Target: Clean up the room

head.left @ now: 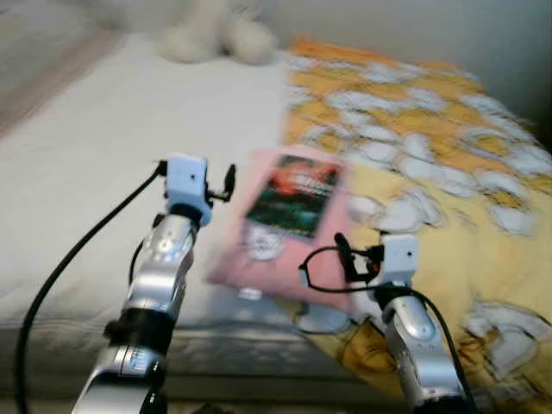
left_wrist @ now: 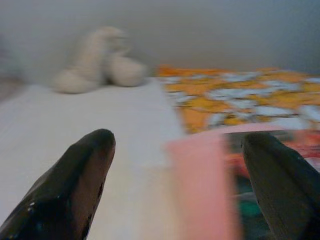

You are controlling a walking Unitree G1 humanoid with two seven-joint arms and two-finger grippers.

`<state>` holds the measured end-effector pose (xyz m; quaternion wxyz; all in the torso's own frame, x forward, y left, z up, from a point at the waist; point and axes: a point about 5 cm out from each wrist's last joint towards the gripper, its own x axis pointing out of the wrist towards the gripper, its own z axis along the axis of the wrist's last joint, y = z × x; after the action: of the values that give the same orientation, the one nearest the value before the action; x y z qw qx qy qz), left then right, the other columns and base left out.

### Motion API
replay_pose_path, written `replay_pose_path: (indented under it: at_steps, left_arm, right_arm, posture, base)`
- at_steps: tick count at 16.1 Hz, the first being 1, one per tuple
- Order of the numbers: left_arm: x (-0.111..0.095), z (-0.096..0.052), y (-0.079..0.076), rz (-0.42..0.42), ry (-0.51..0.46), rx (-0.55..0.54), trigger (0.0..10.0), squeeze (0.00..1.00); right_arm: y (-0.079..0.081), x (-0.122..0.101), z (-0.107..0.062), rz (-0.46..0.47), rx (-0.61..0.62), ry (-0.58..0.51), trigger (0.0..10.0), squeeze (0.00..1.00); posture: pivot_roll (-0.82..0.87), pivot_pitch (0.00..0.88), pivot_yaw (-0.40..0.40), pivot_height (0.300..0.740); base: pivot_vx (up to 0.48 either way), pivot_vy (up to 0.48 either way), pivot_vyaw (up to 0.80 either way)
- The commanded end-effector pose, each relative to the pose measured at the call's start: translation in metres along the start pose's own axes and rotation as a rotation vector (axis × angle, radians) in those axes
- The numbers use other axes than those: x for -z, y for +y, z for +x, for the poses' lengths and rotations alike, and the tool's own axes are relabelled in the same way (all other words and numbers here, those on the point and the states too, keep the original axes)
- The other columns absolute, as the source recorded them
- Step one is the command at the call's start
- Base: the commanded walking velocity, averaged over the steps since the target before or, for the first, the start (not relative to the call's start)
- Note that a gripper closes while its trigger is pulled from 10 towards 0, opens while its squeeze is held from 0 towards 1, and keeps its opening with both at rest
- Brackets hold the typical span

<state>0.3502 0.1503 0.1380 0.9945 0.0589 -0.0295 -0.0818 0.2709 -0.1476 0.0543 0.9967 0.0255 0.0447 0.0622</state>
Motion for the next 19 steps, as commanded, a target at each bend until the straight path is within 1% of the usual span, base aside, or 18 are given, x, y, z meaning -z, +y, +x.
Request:
replay_pose_path:
  at_steps: [1, 2, 4, 5, 6, 7, 9, 12, 14, 16, 17, 18, 19]
  left_arm:
    - [0.003, 0.003, -0.003, -0.016, 0.031, 0.019, 10.0, 0.0]
    - [0.003, 0.004, -0.002, -0.016, 0.032, 0.017, 10.0, 0.0]
    - [0.009, 0.008, -0.008, -0.005, 0.072, 0.045, 10.0, 0.0]
    - [0.012, 0.011, -0.007, 0.0, 0.089, 0.036, 10.0, 0.0]
    - [0.016, 0.017, 0.002, 0.028, 0.13, -0.011, 10.0, 0.0]
    - [0.014, 0.021, 0.012, 0.008, 0.14, -0.043, 10.0, 0.0]
    - [0.01, 0.026, 0.021, 0.022, 0.148, -0.043, 10.0, 0.0]
    - [0.008, 0.029, 0.031, 0.026, 0.15, -0.045, 10.0, 0.0]
    - [0.014, 0.025, 0.032, 0.004, 0.166, -0.03, 10.0, 0.0]
    - [0.026, 0.02, 0.032, -0.035, 0.215, -0.021, 10.0, 0.0]
    - [0.031, 0.018, 0.033, -0.071, 0.249, -0.025, 10.0, 0.0]
    - [0.035, 0.017, 0.032, -0.141, 0.271, -0.02, 10.0, 0.0]
    - [0.037, 0.017, 0.031, -0.233, 0.283, -0.008, 10.0, 0.0]
  right_arm:
    - [-0.007, -0.003, -0.001, -0.004, 0.03, -0.007, 10.0, 0.0]
    - [-0.007, -0.003, -0.001, -0.006, 0.031, -0.007, 10.0, 0.0]
    - [-0.008, -0.003, -0.003, -0.011, 0.042, -0.015, 10.0, 0.0]
    - [-0.008, -0.004, -0.003, -0.012, 0.042, -0.017, 10.0, 0.0]
    - [-0.008, -0.005, -0.003, -0.014, 0.04, -0.018, 10.0, 0.0]
    - [-0.008, -0.005, -0.004, -0.015, 0.038, -0.02, 10.0, 0.0]
    - [-0.009, -0.005, -0.006, -0.02, 0.037, -0.018, 10.0, 0.0]
    - [-0.011, -0.004, -0.011, -0.022, 0.042, -0.01, 10.0, 0.0]
    - [-0.012, -0.002, -0.014, -0.02, 0.045, -0.002, 10.0, 0.0]
    - [-0.011, 0.001, -0.015, -0.016, 0.04, 0.01, 10.0, 0.0]
    - [-0.009, 0.001, -0.016, -0.013, 0.033, 0.014, 10.0, 0.0]
    - [-0.008, 0.001, -0.015, -0.012, 0.026, 0.017, 10.0, 0.0]
    - [-0.008, 0.001, -0.016, -0.012, 0.022, 0.019, 10.0, 0.0]
  posture:
    - [0.02, 0.0, -0.046, 0.726]
    - [0.02, 0.0, -0.046, 0.726]
    - [0.01, 0.0, -0.044, 0.726]
    - [0.0, 0.0, -0.044, 0.726]
    - [0.0, 0.0, -0.044, 0.726]
    - [-0.01, 0.0, -0.046, 0.726]
    - [-0.02, 0.0, -0.047, 0.726]
    - [-0.03, 0.0, -0.04, 0.726]
    - [-0.03, 0.0, -0.037, 0.726]
    - [-0.03, 0.0, -0.038, 0.726]
    - [-0.03, 0.0, -0.041, 0.726]
    - [-0.03, 0.0, -0.043, 0.726]
    - [-0.02, 0.0, -0.044, 0.726]
  base:
    - [0.0, 0.0, -0.76]
    - [0.0, 0.0, -0.76]
    - [0.0, 0.0, 0.0]
    - [0.0, 0.0, 0.0]
    - [0.0, 0.0, 0.0]
    - [0.0, 0.0, 0.0]
    - [0.0, 0.0, 0.0]
    - [0.0, 0.0, 0.0]
    - [0.0, 0.0, 0.0]
    - [0.0, 0.0, 0.0]
    - [0.0, 0.0, 0.0]
    - [0.0, 0.0, 0.0]
    - [0.0, 0.0, 0.0]
